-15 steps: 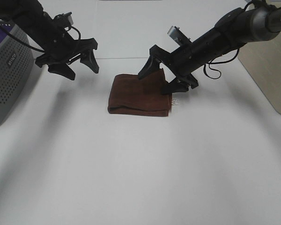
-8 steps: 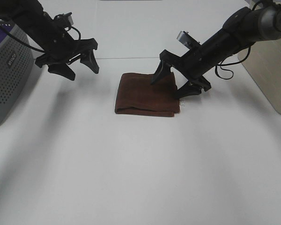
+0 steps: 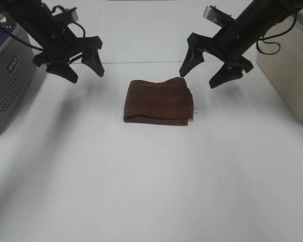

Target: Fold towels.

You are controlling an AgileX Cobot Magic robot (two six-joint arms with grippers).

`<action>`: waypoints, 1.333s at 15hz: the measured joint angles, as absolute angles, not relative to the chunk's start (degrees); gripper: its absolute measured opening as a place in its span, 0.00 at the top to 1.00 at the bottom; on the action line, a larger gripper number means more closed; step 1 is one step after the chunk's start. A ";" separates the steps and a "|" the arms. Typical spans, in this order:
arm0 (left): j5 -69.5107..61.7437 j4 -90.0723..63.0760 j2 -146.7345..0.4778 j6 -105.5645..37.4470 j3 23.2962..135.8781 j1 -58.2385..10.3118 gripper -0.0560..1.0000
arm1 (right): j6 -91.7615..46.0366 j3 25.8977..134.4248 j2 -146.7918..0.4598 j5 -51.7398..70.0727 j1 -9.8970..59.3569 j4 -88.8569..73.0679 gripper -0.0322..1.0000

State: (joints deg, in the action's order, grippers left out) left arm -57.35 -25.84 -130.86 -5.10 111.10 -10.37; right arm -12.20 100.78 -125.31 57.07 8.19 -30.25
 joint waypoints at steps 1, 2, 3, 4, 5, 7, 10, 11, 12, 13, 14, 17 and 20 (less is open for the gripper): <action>-57.58 -25.27 -128.80 -5.21 111.10 -10.37 0.27 | -10.49 100.78 -124.05 58.44 8.19 -27.96 0.17; -58.27 -24.06 -126.28 -5.21 111.10 -10.37 0.27 | -9.28 100.78 -122.44 59.93 8.19 -25.78 0.17; -59.36 -22.17 -123.99 -4.41 111.10 -10.37 0.27 | -8.31 100.78 -120.89 61.65 8.19 -23.61 0.17; -61.08 -19.42 -121.58 -3.21 111.10 -10.37 0.27 | -7.22 100.78 -119.23 63.37 8.19 -22.00 0.17; -63.43 -16.04 -119.00 -2.01 111.10 -10.37 0.27 | -6.13 100.78 -117.34 65.20 8.19 -20.91 0.17; -68.53 -9.34 -114.13 0.97 111.10 -10.43 0.27 | -4.87 100.78 -113.50 68.70 8.48 -19.37 0.17; -69.33 0.86 -104.91 4.87 108.69 -12.20 0.27 | -1.03 100.78 -107.20 69.04 12.49 -10.94 0.17; -69.33 2.58 -100.90 5.79 106.28 -13.12 0.27 | 0.69 100.44 -105.14 69.10 14.78 -7.62 0.17; -69.33 2.98 -97.06 6.25 102.73 -13.46 0.27 | 2.18 99.41 -102.85 69.10 16.73 -4.64 0.17; -69.33 3.15 -93.05 6.82 98.38 -13.69 0.27 | 3.21 97.52 -100.44 69.10 18.45 -2.92 0.17; -69.27 3.78 -88.46 7.05 93.28 -13.69 0.27 | 3.72 95.17 -97.75 69.10 20.17 -1.89 0.17; -69.67 4.07 -70.24 9.51 69.73 -13.69 0.27 | 4.81 79.30 -87.72 69.50 22.75 -1.49 0.17; -69.56 4.07 -55.92 11.06 54.83 -13.69 0.27 | 5.56 64.63 -79.30 69.67 22.75 -0.92 0.17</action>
